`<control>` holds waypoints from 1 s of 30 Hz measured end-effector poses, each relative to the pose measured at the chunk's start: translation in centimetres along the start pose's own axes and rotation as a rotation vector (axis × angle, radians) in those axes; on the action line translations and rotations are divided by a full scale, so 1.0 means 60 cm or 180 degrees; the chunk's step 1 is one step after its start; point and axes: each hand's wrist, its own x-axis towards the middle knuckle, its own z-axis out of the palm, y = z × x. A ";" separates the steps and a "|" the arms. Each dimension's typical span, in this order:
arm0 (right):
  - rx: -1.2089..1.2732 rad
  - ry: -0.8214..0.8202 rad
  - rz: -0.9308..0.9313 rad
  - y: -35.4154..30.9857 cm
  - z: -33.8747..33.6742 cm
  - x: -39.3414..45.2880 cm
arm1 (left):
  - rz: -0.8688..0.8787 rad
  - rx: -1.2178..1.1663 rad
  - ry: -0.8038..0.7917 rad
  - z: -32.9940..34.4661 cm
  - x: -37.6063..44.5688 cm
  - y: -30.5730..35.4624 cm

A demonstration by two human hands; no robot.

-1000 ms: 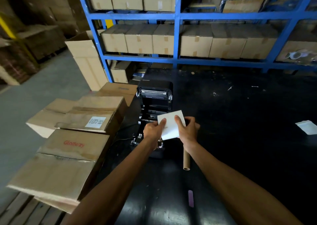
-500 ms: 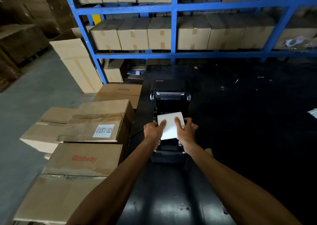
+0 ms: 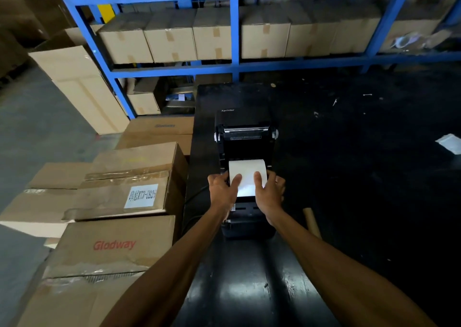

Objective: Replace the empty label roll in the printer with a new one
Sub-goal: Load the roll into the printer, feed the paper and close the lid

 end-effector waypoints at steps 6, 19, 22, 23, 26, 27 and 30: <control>0.0125 -0.0016 0.0022 0.017 0.017 -0.003 | 0.0154 0.0112 0.0068 0.006 0.000 -0.013; 0.0474 -0.0165 -0.0136 0.025 0.008 0.007 | 0.0148 0.0150 0.0128 0.021 0.008 -0.023; 0.0472 -0.0181 -0.0132 0.027 0.007 0.010 | 0.0108 0.0178 0.0107 0.022 0.012 -0.026; 0.0475 -0.0171 -0.0128 0.026 0.007 0.009 | 0.0093 0.0184 0.0089 0.022 0.013 -0.026; 0.0467 -0.0153 -0.0147 0.027 0.009 0.009 | 0.0138 0.0209 0.0086 0.020 0.015 -0.027; 0.0454 -0.0151 -0.0147 0.027 0.009 0.010 | 0.0115 0.0185 0.0073 0.021 0.016 -0.027; 0.0410 -0.0131 -0.0110 0.024 0.008 0.013 | 0.0014 0.0188 0.0029 0.019 0.027 -0.029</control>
